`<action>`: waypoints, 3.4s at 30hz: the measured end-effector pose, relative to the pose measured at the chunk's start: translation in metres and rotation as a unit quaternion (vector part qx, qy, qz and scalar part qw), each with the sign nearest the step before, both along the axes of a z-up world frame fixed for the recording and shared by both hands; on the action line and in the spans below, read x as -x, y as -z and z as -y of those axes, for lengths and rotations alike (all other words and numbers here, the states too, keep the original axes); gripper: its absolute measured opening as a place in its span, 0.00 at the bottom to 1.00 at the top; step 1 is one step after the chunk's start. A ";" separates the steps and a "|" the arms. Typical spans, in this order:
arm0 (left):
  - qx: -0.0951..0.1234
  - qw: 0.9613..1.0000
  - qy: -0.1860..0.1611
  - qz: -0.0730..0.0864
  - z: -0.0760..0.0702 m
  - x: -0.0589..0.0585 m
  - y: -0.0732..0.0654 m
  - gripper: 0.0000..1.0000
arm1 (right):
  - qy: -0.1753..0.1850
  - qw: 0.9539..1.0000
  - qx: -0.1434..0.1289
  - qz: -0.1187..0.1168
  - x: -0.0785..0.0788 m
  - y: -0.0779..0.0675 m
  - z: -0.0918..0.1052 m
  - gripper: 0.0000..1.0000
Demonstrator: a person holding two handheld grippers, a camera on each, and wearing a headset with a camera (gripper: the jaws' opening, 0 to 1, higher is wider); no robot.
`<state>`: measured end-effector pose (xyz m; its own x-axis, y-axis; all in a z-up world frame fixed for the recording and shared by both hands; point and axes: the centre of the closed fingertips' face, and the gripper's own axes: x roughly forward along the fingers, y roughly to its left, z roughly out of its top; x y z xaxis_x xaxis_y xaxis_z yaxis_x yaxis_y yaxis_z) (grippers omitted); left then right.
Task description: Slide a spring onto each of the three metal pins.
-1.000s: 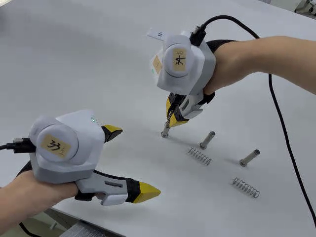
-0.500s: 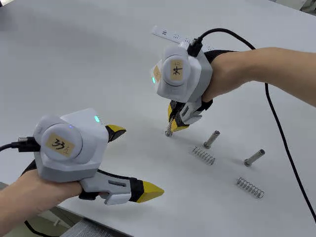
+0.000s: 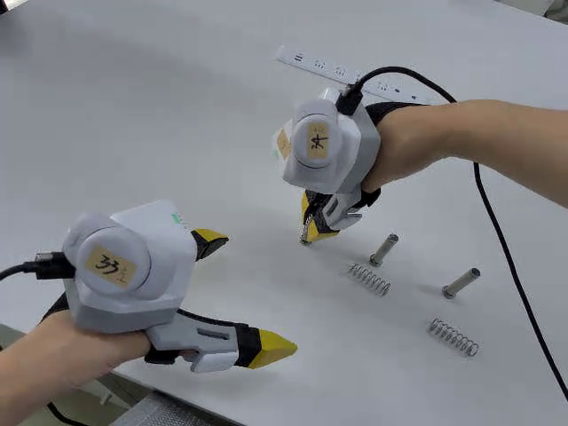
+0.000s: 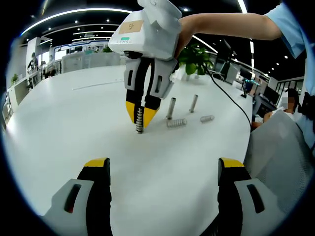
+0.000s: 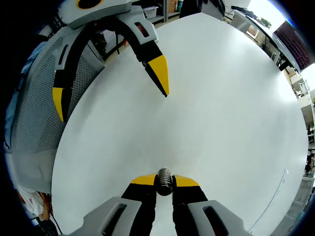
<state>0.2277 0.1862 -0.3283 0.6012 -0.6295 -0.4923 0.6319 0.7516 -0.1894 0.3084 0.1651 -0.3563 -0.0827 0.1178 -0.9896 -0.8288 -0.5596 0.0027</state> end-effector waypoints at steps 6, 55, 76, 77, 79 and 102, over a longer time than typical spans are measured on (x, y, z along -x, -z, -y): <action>0.002 1.000 -0.001 0.001 0.000 -0.001 -0.001 0.89 | 0.005 1.000 -0.006 0.002 -0.001 0.002 0.000 0.26; -0.023 0.998 0.028 0.043 0.008 -0.022 -0.034 0.88 | 0.231 0.950 -0.206 -0.044 0.004 -0.042 0.066 0.99; -0.032 0.995 0.074 0.051 0.034 -0.033 -0.040 0.86 | 0.338 0.902 -0.266 -0.024 0.015 -0.060 0.150 0.99; -0.032 0.995 0.076 0.050 0.035 -0.034 -0.039 0.86 | 0.343 0.900 -0.268 -0.022 0.017 -0.060 0.153 0.99; -0.031 0.995 0.078 0.051 0.036 -0.036 -0.039 0.86 | 0.349 0.898 -0.268 -0.020 0.020 -0.060 0.158 0.99; -0.050 0.989 0.129 0.046 0.055 -0.036 -0.033 0.85 | 0.457 0.842 -0.287 0.003 0.061 -0.061 0.245 0.99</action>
<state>0.2634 0.1313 -0.2953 0.4721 -0.7185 -0.5108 0.8161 0.5753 -0.0549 0.2472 -0.0802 -0.2949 0.3077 0.5886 -0.7475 -0.9128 0.4044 -0.0574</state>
